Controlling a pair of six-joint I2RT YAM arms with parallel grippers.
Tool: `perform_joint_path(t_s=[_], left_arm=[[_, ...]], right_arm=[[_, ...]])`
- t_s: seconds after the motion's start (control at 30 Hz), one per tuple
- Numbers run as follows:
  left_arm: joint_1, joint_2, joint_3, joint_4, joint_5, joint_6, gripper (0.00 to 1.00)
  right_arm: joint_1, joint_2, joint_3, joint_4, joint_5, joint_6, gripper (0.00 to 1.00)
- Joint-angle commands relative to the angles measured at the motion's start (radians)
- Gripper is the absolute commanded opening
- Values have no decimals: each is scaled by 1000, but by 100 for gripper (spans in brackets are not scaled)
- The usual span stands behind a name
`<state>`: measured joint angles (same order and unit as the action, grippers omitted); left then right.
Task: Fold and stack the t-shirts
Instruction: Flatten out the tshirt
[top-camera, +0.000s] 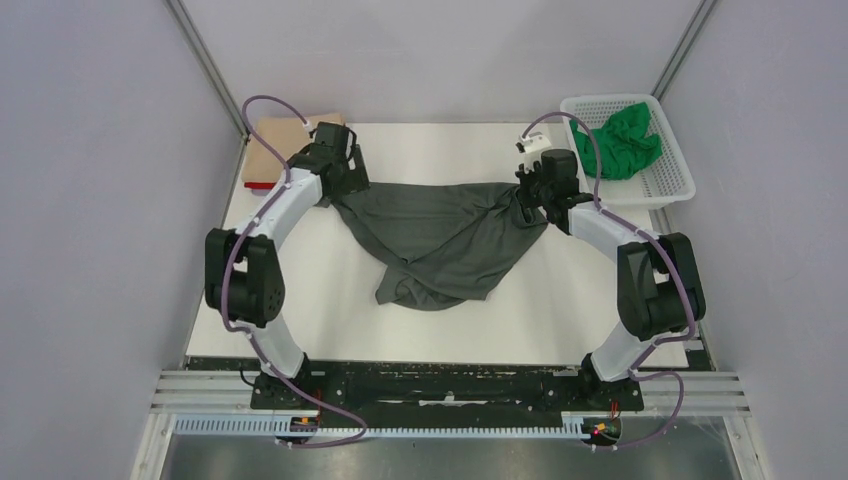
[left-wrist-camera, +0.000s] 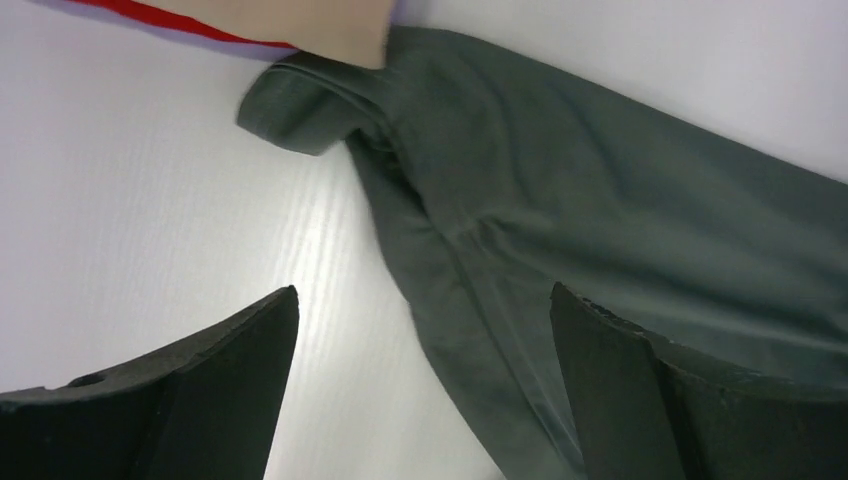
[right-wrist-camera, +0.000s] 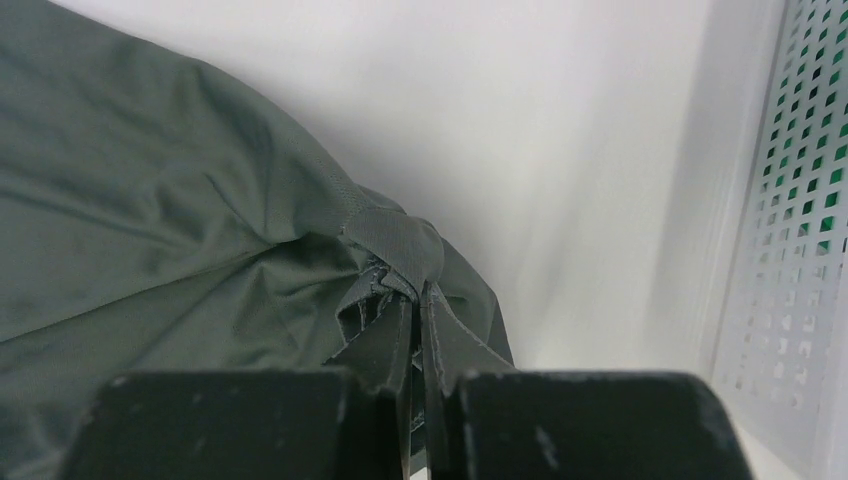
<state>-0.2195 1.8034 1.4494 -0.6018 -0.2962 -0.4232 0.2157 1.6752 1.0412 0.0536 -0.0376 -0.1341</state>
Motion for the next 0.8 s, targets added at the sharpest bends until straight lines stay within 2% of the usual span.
perform_joint_path(t_s=[0.0, 0.1, 0.2, 0.33, 0.43, 0.57, 0.63, 0.67, 0.77], left_arm=[[-112, -157, -60, 34, 200, 85, 100], [-220, -179, -148, 10, 227, 84, 100], [-304, -159, -212, 7, 332, 38, 100], [-391, -96, -223, 18, 318, 3, 96], [-412, -57, -206, 18, 301, -16, 92], [-412, -15, -199, 27, 220, -16, 80], [-415, 9, -182, 16, 219, -4, 74], [-422, 20, -173, 13, 225, 9, 68], [-428, 27, -172, 13, 223, 13, 61]], right_arm=[[-3, -48, -9, 44, -14, 17, 0], [-3, -60, -40, 35, -12, 10, 0], [-3, -68, -65, 32, -1, 4, 0], [-3, -66, -68, 37, -9, 10, 0], [-3, -63, -69, 35, -15, 10, 0], [-3, -63, -79, 37, -13, 6, 0], [-3, -61, -78, 33, -7, 6, 0], [-4, -60, -77, 29, -6, 4, 0], [-4, -63, -79, 27, 1, 2, 0]])
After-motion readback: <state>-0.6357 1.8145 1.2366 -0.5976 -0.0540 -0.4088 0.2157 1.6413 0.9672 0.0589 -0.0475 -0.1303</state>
